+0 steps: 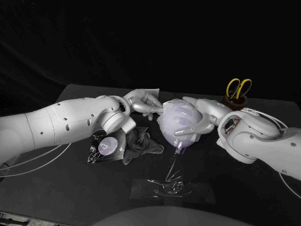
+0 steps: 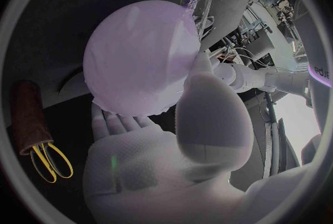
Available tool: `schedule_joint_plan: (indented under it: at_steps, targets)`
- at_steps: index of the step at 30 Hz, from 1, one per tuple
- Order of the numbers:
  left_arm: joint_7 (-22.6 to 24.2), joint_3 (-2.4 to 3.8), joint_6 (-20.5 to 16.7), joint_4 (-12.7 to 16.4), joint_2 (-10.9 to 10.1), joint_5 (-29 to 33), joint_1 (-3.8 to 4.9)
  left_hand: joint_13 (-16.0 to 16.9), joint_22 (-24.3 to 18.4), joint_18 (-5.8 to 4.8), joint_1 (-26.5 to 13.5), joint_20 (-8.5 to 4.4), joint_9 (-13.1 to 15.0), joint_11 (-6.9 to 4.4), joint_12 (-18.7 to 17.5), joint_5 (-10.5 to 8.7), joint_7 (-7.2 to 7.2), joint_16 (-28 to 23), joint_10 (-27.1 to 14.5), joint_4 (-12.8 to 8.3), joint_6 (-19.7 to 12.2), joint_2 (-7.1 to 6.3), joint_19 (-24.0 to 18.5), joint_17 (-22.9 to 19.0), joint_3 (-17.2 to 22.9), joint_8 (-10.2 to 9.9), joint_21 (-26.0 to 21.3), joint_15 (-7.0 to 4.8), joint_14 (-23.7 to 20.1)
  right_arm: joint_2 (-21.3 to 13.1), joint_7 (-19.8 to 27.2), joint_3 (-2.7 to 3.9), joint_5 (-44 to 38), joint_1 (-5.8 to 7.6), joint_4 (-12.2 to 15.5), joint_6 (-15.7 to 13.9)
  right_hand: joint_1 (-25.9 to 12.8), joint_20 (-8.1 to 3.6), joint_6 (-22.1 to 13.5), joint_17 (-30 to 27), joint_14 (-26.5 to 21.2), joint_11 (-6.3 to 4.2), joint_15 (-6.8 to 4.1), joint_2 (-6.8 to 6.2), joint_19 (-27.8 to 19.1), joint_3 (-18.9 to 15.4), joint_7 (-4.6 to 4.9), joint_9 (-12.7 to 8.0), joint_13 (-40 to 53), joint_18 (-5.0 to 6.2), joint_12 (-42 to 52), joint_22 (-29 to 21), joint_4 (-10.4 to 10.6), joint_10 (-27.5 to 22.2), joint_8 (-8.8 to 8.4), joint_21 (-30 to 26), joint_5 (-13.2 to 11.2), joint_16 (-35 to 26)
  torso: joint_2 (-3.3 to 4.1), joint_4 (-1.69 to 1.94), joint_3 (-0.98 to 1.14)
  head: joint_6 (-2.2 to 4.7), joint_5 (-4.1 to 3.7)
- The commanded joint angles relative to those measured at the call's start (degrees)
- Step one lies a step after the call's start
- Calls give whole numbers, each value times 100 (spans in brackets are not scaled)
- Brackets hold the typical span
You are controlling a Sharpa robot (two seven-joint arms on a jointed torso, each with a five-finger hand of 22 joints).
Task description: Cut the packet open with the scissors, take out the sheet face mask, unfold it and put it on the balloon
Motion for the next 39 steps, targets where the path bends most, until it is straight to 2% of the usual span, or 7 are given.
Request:
schedule_joint_plan:
  at_steps: [1, 10, 17, 18, 21, 23, 39]
  targets:
    - [259, 9, -169, 36, 34, 63, 3, 20, 71, 94, 49, -58, 58, -62, 53, -12, -13, 163, 173, -86, 85, 62, 63, 395, 37, 70, 99, -78, 249, 9, 18, -14, -47, -20, 15, 109, 48, 9, 10, 4, 17, 0, 9, -3, 41, 44, 920, 9, 5, -23, 39, 1, -2, 25, 32, 34, -35, 0, 0, -2, -1, -4, 3]
    - [327, 13, -395, 41, 0, 50, 3, 84, 244, 91, 35, -157, 203, -118, 112, -7, -23, 357, 361, -200, 129, 7, 104, 811, 309, 162, 330, -137, 507, 1, 16, -14, -48, -20, 19, 114, 57, 9, 15, 5, 22, 0, 8, 1, 42, 47, 920, 11, 5, -23, 39, 0, -2, 26, 32, 34, -41, 0, -2, 1, -1, -7, 2]
    - [316, 14, -498, 56, -59, 35, 2, 241, 409, 89, -73, -218, 416, -117, 211, 49, -40, 395, 342, -367, 125, -169, 49, 837, 786, 232, 521, -145, 511, -6, 15, -14, -49, -20, 20, 116, 57, 9, 15, 5, 22, 0, 8, 1, 42, 47, 920, 11, 5, -23, 39, 0, -2, 26, 32, 34, -41, 0, 0, 0, -5, -16, 3]
    - [306, 14, -509, 59, -70, 33, 2, 315, 468, 87, -165, -230, 496, -96, 261, 94, -55, 404, 322, -407, 121, -212, 19, 832, 975, 251, 587, -155, 510, -7, 15, -14, -49, -20, 20, 116, 57, 9, 15, 5, 22, 0, 8, 1, 42, 47, 920, 11, 5, -23, 39, 0, -2, 26, 32, 34, -41, 0, -1, 1, -5, -17, 2]
    - [262, 14, -524, 66, -94, 14, 1, 496, 594, 88, -414, -260, 691, -139, 404, 820, -51, 445, 307, -521, 135, -401, -20, 925, 1220, 327, 738, -161, 567, -8, 14, -14, -50, -20, 19, 116, 57, 9, 15, 5, 22, 0, 8, 1, 42, 47, 920, 11, 5, -23, 39, 0, -2, 26, 32, 34, -41, 0, 0, 3, -4, -19, 1]
    - [186, 14, -514, 74, -113, -23, 1, 643, 717, 81, -563, -281, 846, -151, 510, 1148, -65, 472, 269, -626, 128, -464, -19, 987, 1345, 370, 870, -178, 611, -8, 13, -14, -50, -20, 18, 115, 57, 9, 15, 5, 22, 0, 8, 1, 42, 47, 920, 11, 5, -23, 39, 0, -2, 26, 32, 34, -41, 0, 0, 4, -5, -21, -1]
    - [-349, 13, -585, 90, -169, -282, -2, 905, 956, 58, -771, -315, 1131, -156, 678, 1557, -77, 513, 188, -809, 111, -487, 54, 1040, 1503, 408, 1117, -190, 671, -5, 11, -15, -51, -20, 13, 112, 57, 9, 15, 5, 22, 0, 8, 1, 42, 47, 920, 11, 5, -23, 39, 0, -2, 26, 32, 34, -41, 0, 0, -2, 0, -32, 11]
